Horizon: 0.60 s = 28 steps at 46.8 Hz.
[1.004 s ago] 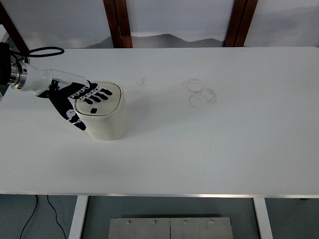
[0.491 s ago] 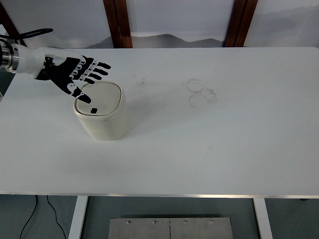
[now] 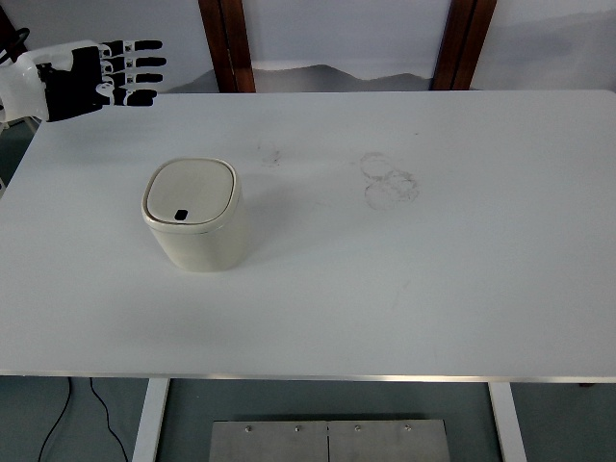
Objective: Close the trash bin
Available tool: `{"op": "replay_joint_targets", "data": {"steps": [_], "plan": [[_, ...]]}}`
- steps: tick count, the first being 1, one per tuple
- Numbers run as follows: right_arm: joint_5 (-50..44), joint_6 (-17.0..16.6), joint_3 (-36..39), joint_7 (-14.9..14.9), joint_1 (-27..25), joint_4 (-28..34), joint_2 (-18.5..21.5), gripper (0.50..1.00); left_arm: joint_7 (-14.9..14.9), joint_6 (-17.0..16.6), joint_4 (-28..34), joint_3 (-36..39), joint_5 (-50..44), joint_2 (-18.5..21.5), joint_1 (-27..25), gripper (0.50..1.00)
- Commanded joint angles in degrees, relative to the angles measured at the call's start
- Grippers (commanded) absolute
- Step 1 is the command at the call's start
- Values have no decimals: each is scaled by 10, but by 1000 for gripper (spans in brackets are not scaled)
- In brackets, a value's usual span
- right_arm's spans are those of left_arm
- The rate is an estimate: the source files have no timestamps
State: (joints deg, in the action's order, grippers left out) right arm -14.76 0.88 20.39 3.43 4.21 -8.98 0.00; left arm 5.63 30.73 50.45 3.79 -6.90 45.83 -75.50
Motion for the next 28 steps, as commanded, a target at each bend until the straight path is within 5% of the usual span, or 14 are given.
{"op": "replay_joint_targets", "data": {"steps": [1, 14, 28], "plan": [[0, 0, 0, 0, 0, 0, 0, 995, 25, -8, -35, -32, -10, -13, 27, 1000], [0, 0, 0, 0, 0, 0, 0, 995, 83, -44, -146, -171, -14, -62, 162, 1000], [0, 0, 0, 0, 0, 0, 0, 995, 89, -41, -223, -326, -19, -115, 282, 1000]]}}
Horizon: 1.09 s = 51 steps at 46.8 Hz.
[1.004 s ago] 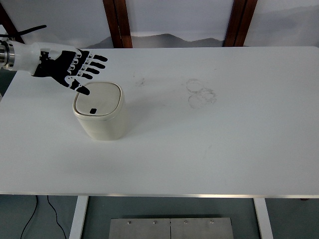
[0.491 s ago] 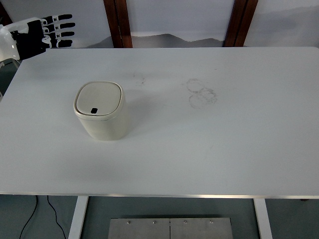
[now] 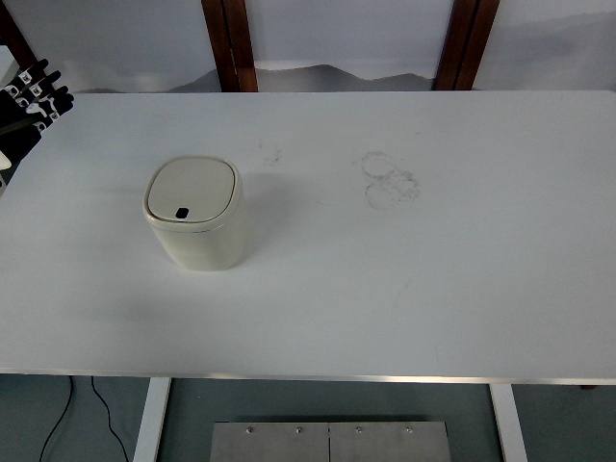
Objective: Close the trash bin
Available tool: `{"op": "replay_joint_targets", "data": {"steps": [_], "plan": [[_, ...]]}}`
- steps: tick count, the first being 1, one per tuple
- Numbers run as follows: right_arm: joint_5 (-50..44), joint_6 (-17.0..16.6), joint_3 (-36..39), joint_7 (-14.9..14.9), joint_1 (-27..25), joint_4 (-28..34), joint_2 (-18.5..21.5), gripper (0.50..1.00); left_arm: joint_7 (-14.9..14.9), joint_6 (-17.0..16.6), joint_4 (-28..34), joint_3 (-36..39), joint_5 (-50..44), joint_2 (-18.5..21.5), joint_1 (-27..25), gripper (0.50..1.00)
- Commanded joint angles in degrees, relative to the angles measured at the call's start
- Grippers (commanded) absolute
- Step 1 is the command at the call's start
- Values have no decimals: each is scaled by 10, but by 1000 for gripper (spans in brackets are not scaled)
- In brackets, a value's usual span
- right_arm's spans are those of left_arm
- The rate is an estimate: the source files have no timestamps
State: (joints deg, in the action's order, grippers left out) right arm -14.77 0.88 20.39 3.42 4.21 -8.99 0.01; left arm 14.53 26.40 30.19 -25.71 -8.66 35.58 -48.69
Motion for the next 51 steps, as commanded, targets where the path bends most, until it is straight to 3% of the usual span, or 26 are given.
{"op": "replay_joint_targets", "data": {"steps": [1, 7, 23, 34, 51], "plan": [[0, 0, 0, 0, 0, 0, 0, 995, 0, 2, -26, -42, -2, -17, 18, 1000], [0, 0, 0, 0, 0, 0, 0, 995, 0, 6, -39, -94, -14, -27, 33, 1000], [0, 0, 0, 0, 0, 0, 0, 995, 0, 26, -52, -121, -31, -50, 38, 1000], [0, 0, 0, 0, 0, 0, 0, 995, 0, 26, -72, -123, -48, -70, 41, 1000], [0, 0, 0, 0, 0, 0, 0, 995, 0, 23, -72, -123, -45, -69, 55, 1000]]}}
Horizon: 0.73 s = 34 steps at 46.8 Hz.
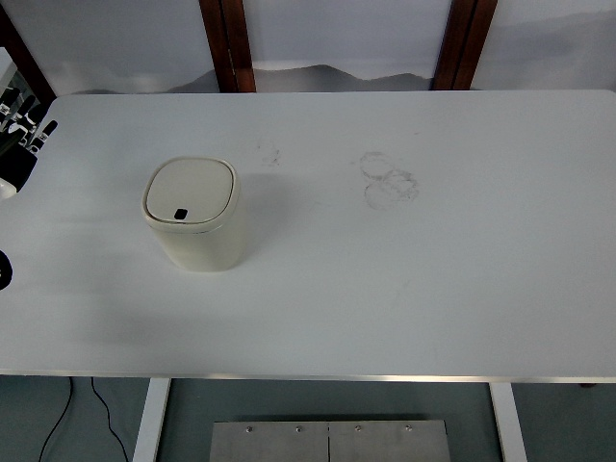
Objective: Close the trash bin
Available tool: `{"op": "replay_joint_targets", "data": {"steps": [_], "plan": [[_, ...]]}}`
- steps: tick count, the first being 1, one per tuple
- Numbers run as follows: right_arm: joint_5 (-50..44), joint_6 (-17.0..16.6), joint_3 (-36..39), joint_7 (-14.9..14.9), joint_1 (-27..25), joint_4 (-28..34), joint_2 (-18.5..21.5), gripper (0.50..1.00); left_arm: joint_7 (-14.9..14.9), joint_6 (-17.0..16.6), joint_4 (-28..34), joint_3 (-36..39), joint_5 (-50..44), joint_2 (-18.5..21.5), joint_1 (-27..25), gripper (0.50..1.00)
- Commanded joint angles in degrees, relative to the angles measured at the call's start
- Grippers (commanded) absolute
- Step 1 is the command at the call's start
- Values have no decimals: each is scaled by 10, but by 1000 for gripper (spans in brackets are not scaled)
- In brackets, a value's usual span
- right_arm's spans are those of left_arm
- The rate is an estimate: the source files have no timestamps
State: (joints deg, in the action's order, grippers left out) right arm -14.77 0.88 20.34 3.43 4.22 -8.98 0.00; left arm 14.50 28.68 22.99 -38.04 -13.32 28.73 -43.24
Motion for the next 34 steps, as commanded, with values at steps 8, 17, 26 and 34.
{"op": "replay_joint_targets", "data": {"steps": [8, 17, 26, 34], "plan": [[0, 0, 1, 0, 0, 0, 0, 995, 0, 1, 0, 1, 1, -1, 5, 1000], [0, 0, 1, 0, 0, 0, 0, 995, 0, 1, 0, 1, 1, 4, 4, 1000], [-2, 0, 0, 0, -1, -2, 0, 995, 0, 1, 0, 1, 1, 5, 4, 1000], [1, 0, 1, 0, -1, -2, 0, 995, 0, 1, 1, 1, 2, 4, 4, 1000]]}}
